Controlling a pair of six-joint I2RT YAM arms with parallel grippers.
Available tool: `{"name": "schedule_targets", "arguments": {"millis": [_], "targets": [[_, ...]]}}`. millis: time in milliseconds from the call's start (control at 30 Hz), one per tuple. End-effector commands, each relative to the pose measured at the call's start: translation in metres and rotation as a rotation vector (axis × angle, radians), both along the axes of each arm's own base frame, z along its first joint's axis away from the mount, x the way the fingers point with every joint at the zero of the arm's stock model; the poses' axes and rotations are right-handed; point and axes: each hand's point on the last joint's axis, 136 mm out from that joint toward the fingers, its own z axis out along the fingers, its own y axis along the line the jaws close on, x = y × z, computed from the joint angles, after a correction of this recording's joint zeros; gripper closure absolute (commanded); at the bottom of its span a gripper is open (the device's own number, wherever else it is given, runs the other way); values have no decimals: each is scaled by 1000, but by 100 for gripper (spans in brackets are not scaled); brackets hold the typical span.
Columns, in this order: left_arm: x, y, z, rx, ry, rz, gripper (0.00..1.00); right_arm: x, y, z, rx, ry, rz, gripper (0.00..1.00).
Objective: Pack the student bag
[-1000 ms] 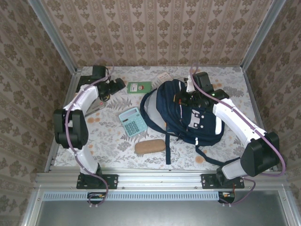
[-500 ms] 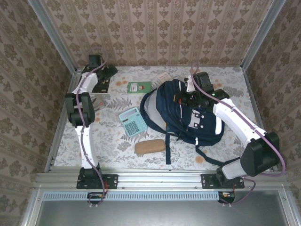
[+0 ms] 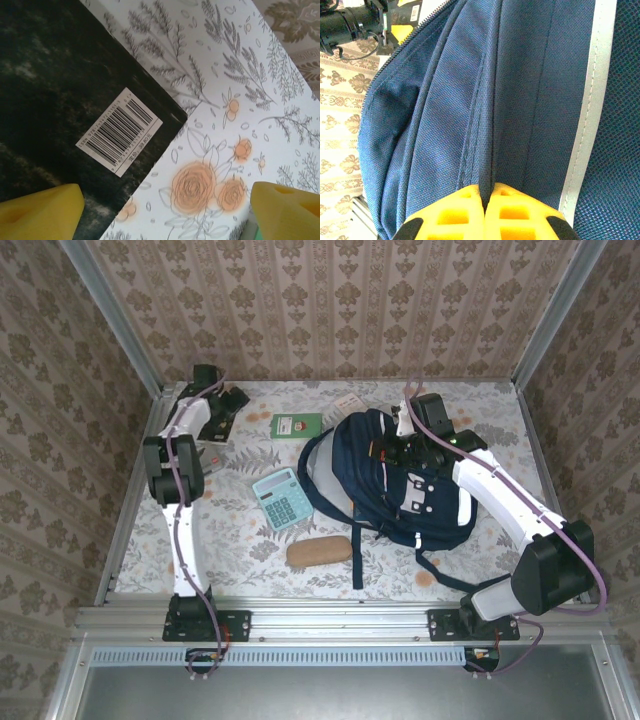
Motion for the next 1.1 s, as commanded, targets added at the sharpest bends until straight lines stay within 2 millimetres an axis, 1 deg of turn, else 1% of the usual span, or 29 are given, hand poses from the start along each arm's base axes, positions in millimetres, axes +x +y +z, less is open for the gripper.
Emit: {"name": "schedule_targets", "arguments": {"millis": [0,133,267,300,567,667,733,833,933,1000,1067], "targets": [[-50,-14,-44,-67,196,21,10,2,5,27,51,-79,23,100],[-80,-35,-48,-78,216,-19,10,5,8,25,63,-76,28,100],[-113,-52,-55,-87,245,-49,10,5,11,23,68,-71,37,100],[-120,-57,-53,-86,243,-59,10,5,11,22,70,-69,37,100],[-197,-90,-51,-61,284,-165,10,3,12,17,76,-64,46,100],[-218,-96,-44,-38,288,-206,10,3,12,18,78,-65,48,100],[-225,-96,-35,-23,273,-232,9,2,13,18,80,-64,51,100],[-230,-88,-22,27,260,-249,8,1,12,16,78,-61,53,100],[-234,-69,-12,82,268,-220,8,-2,13,16,76,-61,60,100],[-243,-57,-10,79,288,-179,7,-2,12,16,72,-60,60,100],[-260,-42,-5,99,317,-111,7,-3,11,16,66,-59,63,100]]}}
